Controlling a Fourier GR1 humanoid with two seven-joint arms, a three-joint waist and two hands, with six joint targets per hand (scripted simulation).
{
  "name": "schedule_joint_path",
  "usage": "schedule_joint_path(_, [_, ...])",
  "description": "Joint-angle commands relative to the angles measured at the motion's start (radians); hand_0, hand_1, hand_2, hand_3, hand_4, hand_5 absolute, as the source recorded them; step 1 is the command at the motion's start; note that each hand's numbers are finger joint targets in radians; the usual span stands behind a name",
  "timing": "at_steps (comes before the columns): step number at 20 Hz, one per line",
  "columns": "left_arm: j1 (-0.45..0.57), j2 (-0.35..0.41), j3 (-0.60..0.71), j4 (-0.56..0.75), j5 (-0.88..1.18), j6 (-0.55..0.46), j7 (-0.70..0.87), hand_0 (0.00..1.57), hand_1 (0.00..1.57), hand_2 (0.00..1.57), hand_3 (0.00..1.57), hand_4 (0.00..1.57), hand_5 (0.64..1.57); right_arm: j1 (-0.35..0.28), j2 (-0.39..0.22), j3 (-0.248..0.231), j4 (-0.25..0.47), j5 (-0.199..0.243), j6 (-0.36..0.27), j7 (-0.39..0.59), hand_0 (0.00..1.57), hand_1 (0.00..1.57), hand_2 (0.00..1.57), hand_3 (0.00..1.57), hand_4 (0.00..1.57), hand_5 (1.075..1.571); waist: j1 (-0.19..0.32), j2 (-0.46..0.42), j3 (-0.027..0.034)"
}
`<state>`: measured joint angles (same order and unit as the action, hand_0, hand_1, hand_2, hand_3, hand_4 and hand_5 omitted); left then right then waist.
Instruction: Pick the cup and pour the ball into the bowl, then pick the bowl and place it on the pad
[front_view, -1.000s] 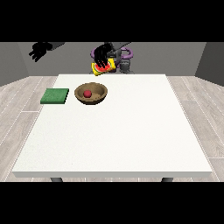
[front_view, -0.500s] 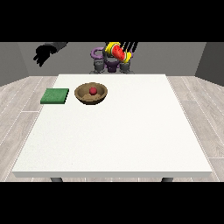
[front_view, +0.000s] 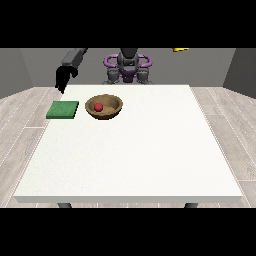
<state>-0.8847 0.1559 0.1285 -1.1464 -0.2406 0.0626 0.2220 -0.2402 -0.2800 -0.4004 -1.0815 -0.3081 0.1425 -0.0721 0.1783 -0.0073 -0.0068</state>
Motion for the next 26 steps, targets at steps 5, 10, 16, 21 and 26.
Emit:
schedule_joint_path(5, [-0.011, 0.202, 0.23, 0.0, 0.311, -0.292, -0.061, 0.0, 0.0, 0.0, 0.0, 1.05, 1.559, -0.03, 0.111, 0.015, 0.054, 0.011, -0.054, -0.132, 0.0, 0.0, 0.0, 0.0, 0.73, 1.566, 0.038, 0.127, 0.0069])
schedule_joint_path(10, [0.027, 0.273, 0.259, -0.021, 0.369, -0.366, -0.055, 0.0, 0.0, 0.0, 0.0, 0.99, 1.561, -0.09, 0.132, 0.035, 0.171, 0.033, -0.056, -0.207, 0.0, 0.0, 0.0, 0.0, 0.69, 1.566, 0.029, 0.161, 0.0073])
schedule_joint_path(16, [0.123, 0.317, 0.279, -0.058, 0.405, -0.387, -0.048, 0.0, 0.0, 0.0, 0.0, 1.01, 1.535, -0.123, 0.141, 0.064, 0.297, 0.059, -0.041, -0.279, 0.0, 0.0, 0.0, 0.0, 0.56, 1.56, -0.019, 0.134, 0.0072])
schedule_joint_path(21, [0.092, 0.39, 0.319, -0.116, 0.483, -0.444, -0.032, 0.0, 0.0, 0.0, 0.0, 1.02, 1.538, -0.208, 0.033, -0.023, 0.444, 0.018, 0.012, -0.378, 0.0, 0.0, 0.0, 0.0, 0.51, 1.552, 0.037, 0.249, 0.0081])
schedule_joint_path(26, [0.183, 0.382, 0.321, -0.142, 0.491, -0.437, -0.048, 0.0, 0.0, 0.0, 0.0, 1.01, 1.539, -0.208, 0.056, 0.001, 0.491, 0.029, 0.019, -0.426, 0.0, 0.0, 0.0, 0.0, 0.47, 1.548, 0.008, 0.243, 0.0075])
